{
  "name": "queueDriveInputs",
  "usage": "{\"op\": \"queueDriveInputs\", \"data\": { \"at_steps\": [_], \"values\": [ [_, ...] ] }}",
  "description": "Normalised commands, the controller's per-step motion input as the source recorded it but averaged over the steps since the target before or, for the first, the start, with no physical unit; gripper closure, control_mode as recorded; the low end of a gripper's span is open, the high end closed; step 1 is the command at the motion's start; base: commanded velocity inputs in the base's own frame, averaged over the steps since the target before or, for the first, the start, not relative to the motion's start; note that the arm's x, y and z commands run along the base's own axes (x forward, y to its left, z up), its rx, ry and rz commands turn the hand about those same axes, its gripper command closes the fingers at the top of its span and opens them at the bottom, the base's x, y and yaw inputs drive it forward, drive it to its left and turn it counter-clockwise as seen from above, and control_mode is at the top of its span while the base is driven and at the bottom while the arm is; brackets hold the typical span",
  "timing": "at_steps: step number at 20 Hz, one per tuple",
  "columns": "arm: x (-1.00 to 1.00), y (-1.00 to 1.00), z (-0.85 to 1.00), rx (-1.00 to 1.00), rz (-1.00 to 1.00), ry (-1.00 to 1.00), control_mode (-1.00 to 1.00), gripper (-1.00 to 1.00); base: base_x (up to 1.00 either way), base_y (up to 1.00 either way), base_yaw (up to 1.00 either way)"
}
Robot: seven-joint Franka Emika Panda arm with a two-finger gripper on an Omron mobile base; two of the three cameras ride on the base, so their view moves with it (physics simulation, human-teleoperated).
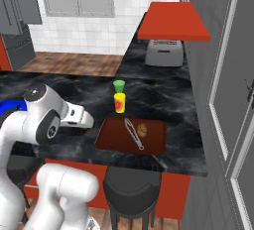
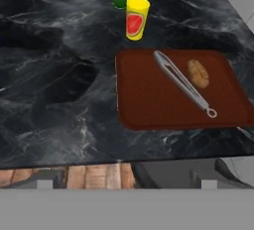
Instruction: Gather the potato and mushroom from the fridge and place them on a tray on the dining counter. Then gather the fish and chicken drumstick from the fridge and place them on the other tray.
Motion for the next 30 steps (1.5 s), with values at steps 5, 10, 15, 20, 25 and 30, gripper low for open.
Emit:
{"op": "queueDriveInputs", "data": {
  "at_steps": [5, 10, 15, 20, 25, 30],
  "values": [
    [-0.98, 0.44, 0.0, 0.08, 0.0, -0.06, -1.0, -1.0, 0.0, 0.0, 0.0],
    [-1.0, 0.03, -0.02, 0.03, -0.04, -0.16, -1.0, -1.0, 0.0, 0.0, 0.0],
    [-0.86, -0.32, 0.0, 0.0, 0.0, -0.24, -1.0, -1.0, 0.0, 0.0, 0.0],
    [-0.5, -0.54, 0.0, 0.0, 0.0, -0.2, -1.0, -1.0, 0.0, 0.0, 0.0],
    [0.0, 0.0, 0.0, 0.0, 0.0, 0.0, -1.0, -1.0, 0.0, 0.0, 0.0],
    [-0.06, 0.0, 0.0, 0.0, 0.0, 0.0, -1.0, -1.0, 0.0, 0.0, 0.0]
  ]
}}
